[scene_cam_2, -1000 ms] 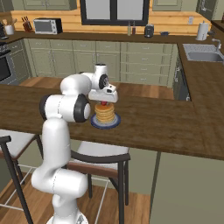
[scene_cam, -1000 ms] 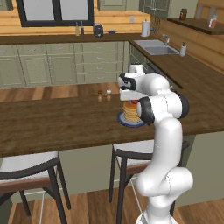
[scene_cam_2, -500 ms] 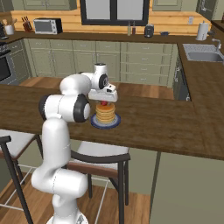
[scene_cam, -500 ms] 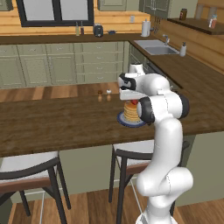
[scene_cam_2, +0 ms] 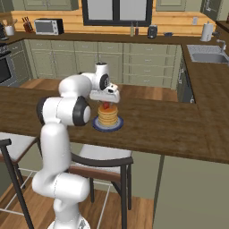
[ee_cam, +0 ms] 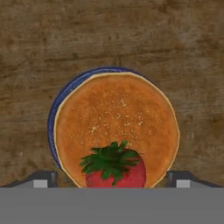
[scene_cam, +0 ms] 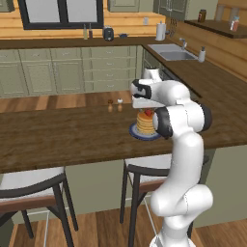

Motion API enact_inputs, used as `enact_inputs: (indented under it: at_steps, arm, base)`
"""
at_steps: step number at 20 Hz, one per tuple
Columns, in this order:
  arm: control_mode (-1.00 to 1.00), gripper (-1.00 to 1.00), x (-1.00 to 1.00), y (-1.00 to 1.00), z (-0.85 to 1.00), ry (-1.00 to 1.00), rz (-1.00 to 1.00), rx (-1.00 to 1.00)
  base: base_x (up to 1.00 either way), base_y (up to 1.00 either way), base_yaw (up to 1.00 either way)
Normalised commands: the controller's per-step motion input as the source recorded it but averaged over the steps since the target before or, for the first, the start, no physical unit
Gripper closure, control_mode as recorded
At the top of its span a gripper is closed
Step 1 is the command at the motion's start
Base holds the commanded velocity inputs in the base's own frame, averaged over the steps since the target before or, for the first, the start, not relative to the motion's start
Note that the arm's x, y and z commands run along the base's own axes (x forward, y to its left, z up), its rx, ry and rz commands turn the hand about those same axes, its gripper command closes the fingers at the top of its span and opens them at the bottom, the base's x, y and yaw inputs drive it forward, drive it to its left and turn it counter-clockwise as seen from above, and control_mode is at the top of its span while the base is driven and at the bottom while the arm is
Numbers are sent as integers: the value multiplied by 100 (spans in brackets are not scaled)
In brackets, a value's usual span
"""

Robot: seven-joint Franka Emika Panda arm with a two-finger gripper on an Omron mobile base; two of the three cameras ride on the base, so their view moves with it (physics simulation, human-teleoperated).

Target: Take the strawberry from the fridge and place it on top of the pancake, located on the dining counter.

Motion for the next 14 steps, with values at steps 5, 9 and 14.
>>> enact_inputs:
  at_steps: [5,9,14]
  arm:
    - [-100,-100,-72,2,40,-15,0,0]
    - [-100,-100,-100,12,6,-24,0,0]
    - [-100,-100,-100,17,4,-28,0,0]
  base:
    - [0,0,0]
    - [0,0,0]
    - [0,0,0]
